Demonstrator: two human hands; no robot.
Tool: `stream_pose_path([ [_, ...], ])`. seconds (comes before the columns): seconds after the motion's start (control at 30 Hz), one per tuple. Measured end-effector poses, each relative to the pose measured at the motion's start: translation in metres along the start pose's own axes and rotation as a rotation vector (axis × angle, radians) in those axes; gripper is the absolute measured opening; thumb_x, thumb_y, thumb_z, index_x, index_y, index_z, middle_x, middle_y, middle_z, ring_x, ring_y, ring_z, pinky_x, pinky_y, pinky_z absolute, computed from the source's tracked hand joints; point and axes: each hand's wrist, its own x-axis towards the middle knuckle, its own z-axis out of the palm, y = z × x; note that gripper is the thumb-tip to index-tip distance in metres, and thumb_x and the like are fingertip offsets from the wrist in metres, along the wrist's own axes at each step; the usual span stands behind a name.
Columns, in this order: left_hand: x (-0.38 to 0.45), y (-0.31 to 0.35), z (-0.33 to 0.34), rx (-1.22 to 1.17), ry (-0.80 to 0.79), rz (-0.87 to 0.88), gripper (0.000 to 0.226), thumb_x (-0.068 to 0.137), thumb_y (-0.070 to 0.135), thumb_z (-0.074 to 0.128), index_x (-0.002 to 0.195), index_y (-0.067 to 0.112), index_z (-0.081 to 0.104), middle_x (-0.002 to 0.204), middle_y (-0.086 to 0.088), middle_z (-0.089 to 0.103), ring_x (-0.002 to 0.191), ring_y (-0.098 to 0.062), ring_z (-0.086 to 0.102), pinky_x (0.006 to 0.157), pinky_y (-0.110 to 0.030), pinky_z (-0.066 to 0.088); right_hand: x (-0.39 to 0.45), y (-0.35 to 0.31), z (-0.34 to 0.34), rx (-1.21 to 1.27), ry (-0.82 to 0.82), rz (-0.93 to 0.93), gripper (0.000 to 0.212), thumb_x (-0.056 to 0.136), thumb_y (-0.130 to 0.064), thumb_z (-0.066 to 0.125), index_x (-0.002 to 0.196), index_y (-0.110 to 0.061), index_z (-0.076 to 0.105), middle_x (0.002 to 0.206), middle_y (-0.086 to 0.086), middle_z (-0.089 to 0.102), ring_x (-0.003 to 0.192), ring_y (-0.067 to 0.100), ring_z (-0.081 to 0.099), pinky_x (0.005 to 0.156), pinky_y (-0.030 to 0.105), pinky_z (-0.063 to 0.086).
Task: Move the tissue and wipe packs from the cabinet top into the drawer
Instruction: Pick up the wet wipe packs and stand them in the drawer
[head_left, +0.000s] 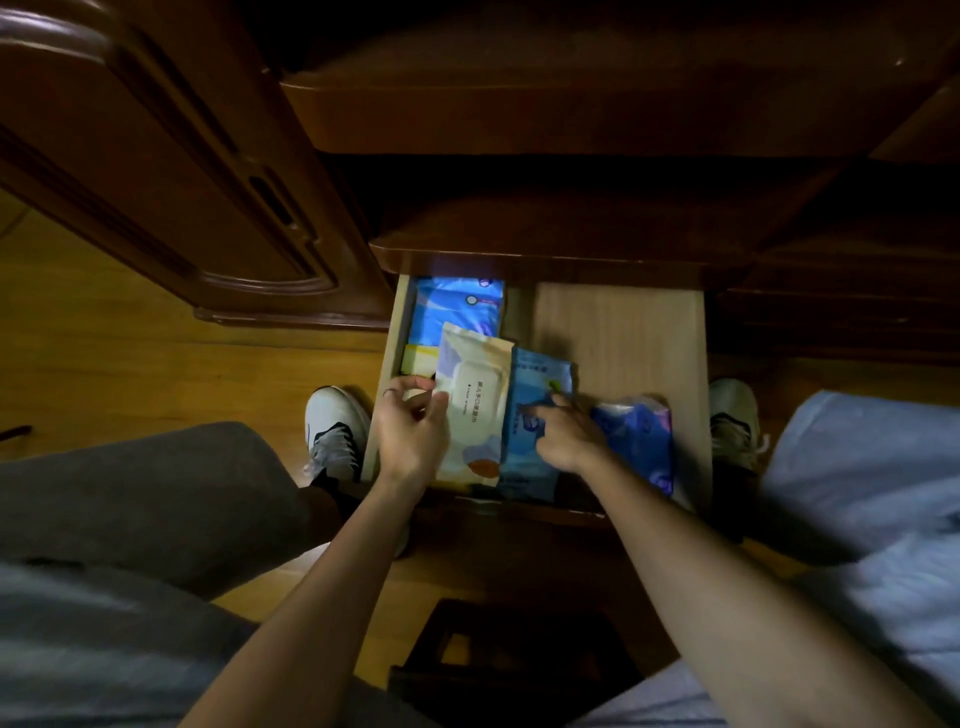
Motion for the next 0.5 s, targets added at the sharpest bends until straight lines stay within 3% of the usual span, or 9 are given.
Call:
stream_pose_path([
  [0.07,-0.003,0.003,0.007,-0.062,-0.026,-0.036,0.023,0.095,0.004,0.064,0.1,0.023,0.052,0.095,-0.001,0.073,0.082,-0.003,0.073,0.071,-0.027,0.062,-0.004,0.0,0.003,0.144,0.176,0.016,0.041,0.096,-0.02,0.056,0.134,-0.036,0.06,0.141,-0.002,0.055,0.127,0.025,0.054,0.097,0.039,0.051],
  [0.13,-0.001,0.004,0.016,-0.134,-0.055,-0.097,0.025,0.095,0.001,0.062,0.104,0.021,0.051,0.098,-0.004,0.073,0.089,-0.01,0.073,0.072,-0.03,0.063,-0.013,-0.004,0.003,0.499,0.32,0.069,0.022,0.096,-0.042,0.058,0.115,-0.036,0.069,0.111,-0.007,0.07,0.109,0.021,0.065,0.078,0.031,0.051],
  [0.17,0.001,0.003,0.021,-0.131,-0.075,-0.115,0.025,0.095,0.001,0.062,0.107,0.02,0.051,0.095,-0.004,0.072,0.087,-0.012,0.073,0.07,-0.028,0.062,-0.017,-0.007,-0.001,0.771,0.29,0.096,0.024,0.093,-0.053,0.059,0.103,-0.035,0.07,0.098,-0.01,0.073,0.102,0.019,0.068,0.073,0.028,0.05],
  [0.23,0.002,-0.001,0.031,-0.093,-0.144,-0.122,0.029,0.094,0.0,0.063,0.11,0.021,0.052,0.085,-0.004,0.068,0.073,-0.009,0.069,0.058,-0.021,0.055,-0.021,-0.007,-0.008,1.125,0.121,0.092,0.03,0.088,-0.054,0.065,0.102,-0.028,0.073,0.093,-0.007,0.077,0.094,0.018,0.073,0.073,0.027,0.054],
  [0.3,0.0,-0.007,0.04,0.016,-0.232,-0.082,0.032,0.092,-0.001,0.064,0.111,0.023,0.054,0.09,-0.003,0.071,0.069,-0.003,0.068,0.058,-0.022,0.055,-0.025,-0.004,-0.013,1.107,0.076,0.025,0.022,0.091,-0.038,0.071,0.107,-0.024,0.071,0.101,-0.006,0.079,0.092,0.012,0.075,0.071,0.023,0.057],
  [0.37,-0.003,-0.014,0.044,0.225,-0.269,0.021,0.034,0.09,0.004,0.068,0.116,0.021,0.056,0.102,0.001,0.074,0.087,-0.007,0.07,0.074,-0.03,0.059,-0.027,0.005,-0.015,1.1,0.116,0.051,0.026,0.093,-0.031,0.071,0.117,-0.023,0.068,0.108,-0.002,0.077,0.096,0.012,0.074,0.075,0.027,0.06],
  [0.43,-0.006,-0.016,0.042,0.424,-0.219,0.139,0.032,0.09,0.011,0.07,0.119,0.019,0.059,0.105,0.005,0.071,0.098,-0.013,0.068,0.081,-0.032,0.058,-0.026,0.013,-0.018,1.134,0.141,0.094,0.033,0.093,-0.031,0.071,0.124,-0.021,0.065,0.112,-0.001,0.076,0.099,0.015,0.074,0.074,0.028,0.06],
  [0.5,-0.006,-0.014,0.035,0.562,-0.146,0.246,0.029,0.092,0.016,0.066,0.12,0.02,0.062,0.111,0.002,0.07,0.101,-0.017,0.065,0.077,-0.031,0.055,-0.02,0.016,-0.018,1.093,0.142,0.111,0.04,0.092,-0.031,0.072,0.128,-0.018,0.061,0.119,0.004,0.073,0.101,0.017,0.072,0.074,0.028,0.059],
])
